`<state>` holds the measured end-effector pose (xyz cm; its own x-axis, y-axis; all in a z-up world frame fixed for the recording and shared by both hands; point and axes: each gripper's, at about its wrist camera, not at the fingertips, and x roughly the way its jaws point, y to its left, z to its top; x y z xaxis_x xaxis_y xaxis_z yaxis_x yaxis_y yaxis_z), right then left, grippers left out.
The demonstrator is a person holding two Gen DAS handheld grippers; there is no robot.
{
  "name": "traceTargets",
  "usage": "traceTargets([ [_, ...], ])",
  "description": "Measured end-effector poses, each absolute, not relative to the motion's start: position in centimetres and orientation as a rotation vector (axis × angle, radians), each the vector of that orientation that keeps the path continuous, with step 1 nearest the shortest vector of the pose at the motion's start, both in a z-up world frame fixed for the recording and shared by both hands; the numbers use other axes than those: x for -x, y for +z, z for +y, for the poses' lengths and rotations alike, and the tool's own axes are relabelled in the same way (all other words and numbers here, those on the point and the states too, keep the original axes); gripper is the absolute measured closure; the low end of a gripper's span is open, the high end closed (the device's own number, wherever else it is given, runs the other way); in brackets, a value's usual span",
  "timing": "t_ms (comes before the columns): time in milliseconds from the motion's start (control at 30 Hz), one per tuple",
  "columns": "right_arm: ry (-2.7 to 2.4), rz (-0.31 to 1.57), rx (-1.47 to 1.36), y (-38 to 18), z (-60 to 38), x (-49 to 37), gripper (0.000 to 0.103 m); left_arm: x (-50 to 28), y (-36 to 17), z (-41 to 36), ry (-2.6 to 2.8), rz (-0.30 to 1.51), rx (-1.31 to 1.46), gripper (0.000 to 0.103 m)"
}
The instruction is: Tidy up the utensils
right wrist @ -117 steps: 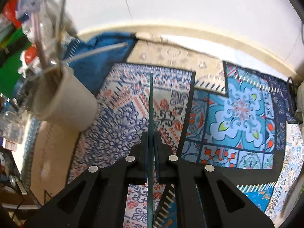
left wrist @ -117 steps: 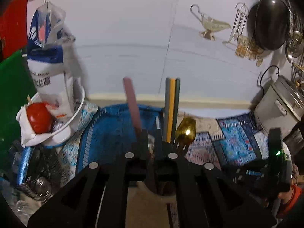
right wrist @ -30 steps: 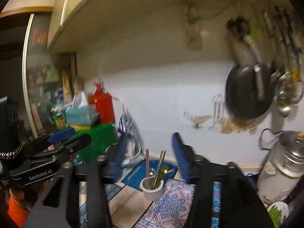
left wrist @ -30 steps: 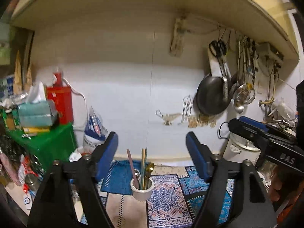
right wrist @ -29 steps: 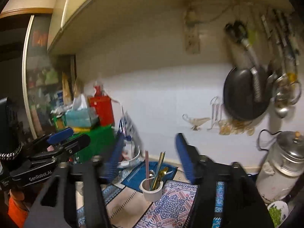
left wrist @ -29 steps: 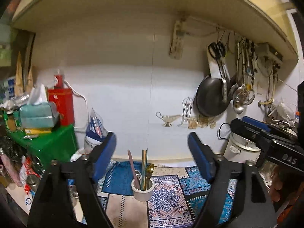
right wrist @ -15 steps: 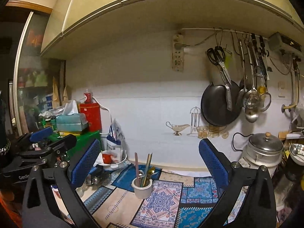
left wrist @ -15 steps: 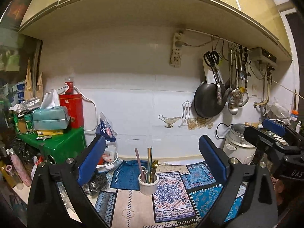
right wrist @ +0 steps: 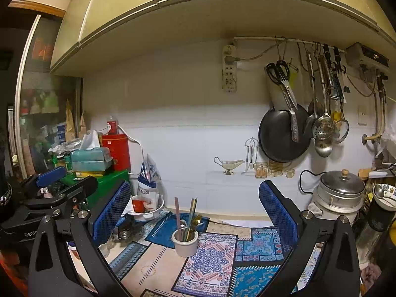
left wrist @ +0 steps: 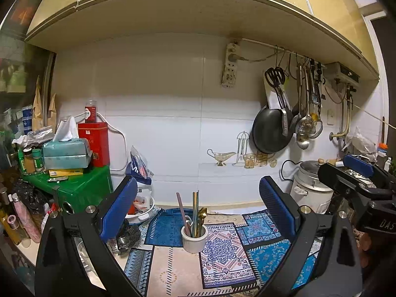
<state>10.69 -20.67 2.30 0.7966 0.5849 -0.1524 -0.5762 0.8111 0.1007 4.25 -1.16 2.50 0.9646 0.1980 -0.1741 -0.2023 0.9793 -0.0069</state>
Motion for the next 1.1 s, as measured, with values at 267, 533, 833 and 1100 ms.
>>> traceTargets([
  [267,0.626,0.206,-0.042,2.1,-20.4,-11.2,0.000,-5.0,1.9,-1.4,0.205,0.193,0.032,0.004],
  [533,0.625,0.210,-0.040,2.1,-20.4,-11.3,0.000,-5.3,1.7,-1.5,0.204,0.193,0.038,0.004],
  [833,0.622,0.208,-0.040,2.2,-20.4,-11.3,0.000,-5.6,1.5,-1.8,0.201,0.196,0.036,0.003],
  [1100,0.620,0.206,-0.042,2.2,-20.5,-11.3,0.000,-5.7,1.4,-2.8,0.200,0.197,0.030,0.004],
])
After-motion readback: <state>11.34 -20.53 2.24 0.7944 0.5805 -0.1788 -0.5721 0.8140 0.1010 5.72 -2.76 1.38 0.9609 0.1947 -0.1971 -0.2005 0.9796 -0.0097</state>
